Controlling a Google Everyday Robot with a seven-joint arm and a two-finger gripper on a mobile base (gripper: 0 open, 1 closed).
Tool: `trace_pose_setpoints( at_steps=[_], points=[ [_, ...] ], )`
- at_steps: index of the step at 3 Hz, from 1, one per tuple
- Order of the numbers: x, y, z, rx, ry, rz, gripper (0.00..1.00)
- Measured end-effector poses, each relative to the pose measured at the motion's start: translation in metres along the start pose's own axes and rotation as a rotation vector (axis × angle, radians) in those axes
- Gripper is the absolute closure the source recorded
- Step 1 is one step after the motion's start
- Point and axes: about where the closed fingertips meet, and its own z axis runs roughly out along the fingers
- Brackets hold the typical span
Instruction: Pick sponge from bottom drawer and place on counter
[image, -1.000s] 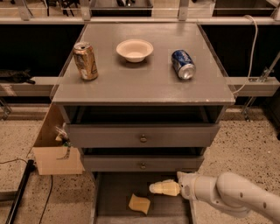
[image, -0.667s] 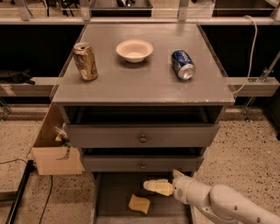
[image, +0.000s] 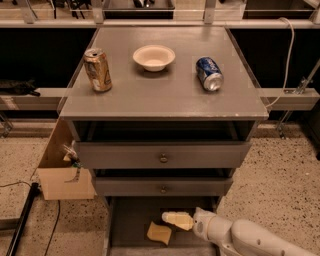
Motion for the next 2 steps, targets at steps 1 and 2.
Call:
trace_pose_setpoints(
  at_steps=[1,2],
  points=[
    [0.016,-0.0433,0.0275,0.089,0.028,0.088,0.0],
    [0.016,-0.0433,0.0275,0.089,0.028,0.088,0.0]
  ],
)
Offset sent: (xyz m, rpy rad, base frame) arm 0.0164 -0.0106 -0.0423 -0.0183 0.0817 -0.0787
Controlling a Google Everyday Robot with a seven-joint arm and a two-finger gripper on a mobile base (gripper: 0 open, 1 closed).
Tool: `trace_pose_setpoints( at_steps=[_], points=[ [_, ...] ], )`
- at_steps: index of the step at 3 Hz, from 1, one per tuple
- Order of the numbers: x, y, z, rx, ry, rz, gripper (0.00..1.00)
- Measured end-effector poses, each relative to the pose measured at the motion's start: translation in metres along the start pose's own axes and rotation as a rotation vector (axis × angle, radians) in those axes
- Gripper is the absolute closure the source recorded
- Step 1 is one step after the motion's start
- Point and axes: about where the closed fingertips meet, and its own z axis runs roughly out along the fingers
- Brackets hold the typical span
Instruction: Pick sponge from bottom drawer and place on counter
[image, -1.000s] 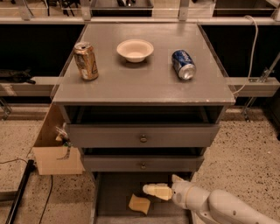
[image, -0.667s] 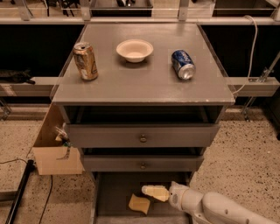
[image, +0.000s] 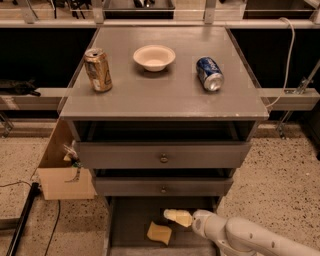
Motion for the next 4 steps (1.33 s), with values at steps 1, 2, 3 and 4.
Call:
trace_pose_setpoints(
  at_steps=[1,2,3,4],
  points=[
    [0.006,0.024,-0.006,-0.01,-0.006,-0.129,0.0],
    [0.018,0.033,0.002,0.016,-0.004,-0.278,0.0],
    [0.011,0.025,0.022,0.088,-0.022,-0.359,0.0],
    [-0.003,0.01,0.052,0.152,-0.025,-0.359,0.0]
  ],
)
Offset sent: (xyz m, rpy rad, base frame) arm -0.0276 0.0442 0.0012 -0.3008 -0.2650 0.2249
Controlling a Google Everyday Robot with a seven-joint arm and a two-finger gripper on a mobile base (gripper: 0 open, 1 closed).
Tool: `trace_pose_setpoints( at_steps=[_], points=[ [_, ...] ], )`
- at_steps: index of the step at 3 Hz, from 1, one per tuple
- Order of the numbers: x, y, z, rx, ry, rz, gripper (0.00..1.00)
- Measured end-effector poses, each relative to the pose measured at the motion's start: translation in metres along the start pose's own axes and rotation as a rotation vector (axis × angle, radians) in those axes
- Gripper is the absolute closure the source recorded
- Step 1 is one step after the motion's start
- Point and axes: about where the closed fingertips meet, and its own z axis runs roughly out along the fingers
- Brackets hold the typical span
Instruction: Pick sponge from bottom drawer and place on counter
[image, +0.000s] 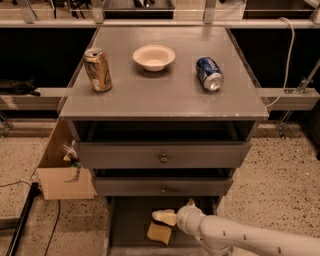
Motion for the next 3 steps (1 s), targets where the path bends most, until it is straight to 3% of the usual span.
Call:
trace_pose_setpoints(
  at_steps=[1,2,3],
  points=[
    [0.0,0.0,0.0,0.0,0.0,0.0,0.0],
    [0.002,0.015,0.015,-0.022,0.021,-0.094,0.0],
    [0.035,0.011,0.039,-0.002,0.111,-0.199,0.0]
  ],
)
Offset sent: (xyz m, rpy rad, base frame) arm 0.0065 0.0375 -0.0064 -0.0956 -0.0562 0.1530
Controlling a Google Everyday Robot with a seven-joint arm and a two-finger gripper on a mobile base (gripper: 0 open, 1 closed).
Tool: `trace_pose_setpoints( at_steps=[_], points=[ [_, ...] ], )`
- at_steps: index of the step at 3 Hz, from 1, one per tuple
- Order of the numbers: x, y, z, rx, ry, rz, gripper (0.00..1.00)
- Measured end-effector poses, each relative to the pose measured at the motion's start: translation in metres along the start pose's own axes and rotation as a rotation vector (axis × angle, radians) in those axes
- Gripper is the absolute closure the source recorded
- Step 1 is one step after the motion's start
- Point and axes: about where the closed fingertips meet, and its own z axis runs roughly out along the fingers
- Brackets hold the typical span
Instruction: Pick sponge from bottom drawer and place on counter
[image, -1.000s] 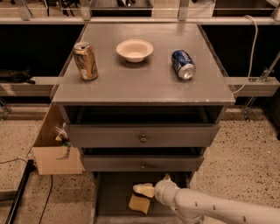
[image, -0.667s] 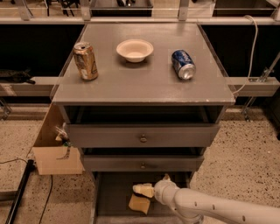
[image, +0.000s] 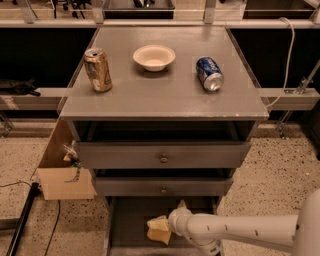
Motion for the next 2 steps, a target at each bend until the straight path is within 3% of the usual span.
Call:
trace_pose_setpoints(
  at_steps=[1,2],
  points=[
    [0.054,-0.022,0.008,0.056,0.125,-0.073,0.0],
    [0.092,-0.045,0.0,0.109,0.192,-0.073,0.0]
  ],
)
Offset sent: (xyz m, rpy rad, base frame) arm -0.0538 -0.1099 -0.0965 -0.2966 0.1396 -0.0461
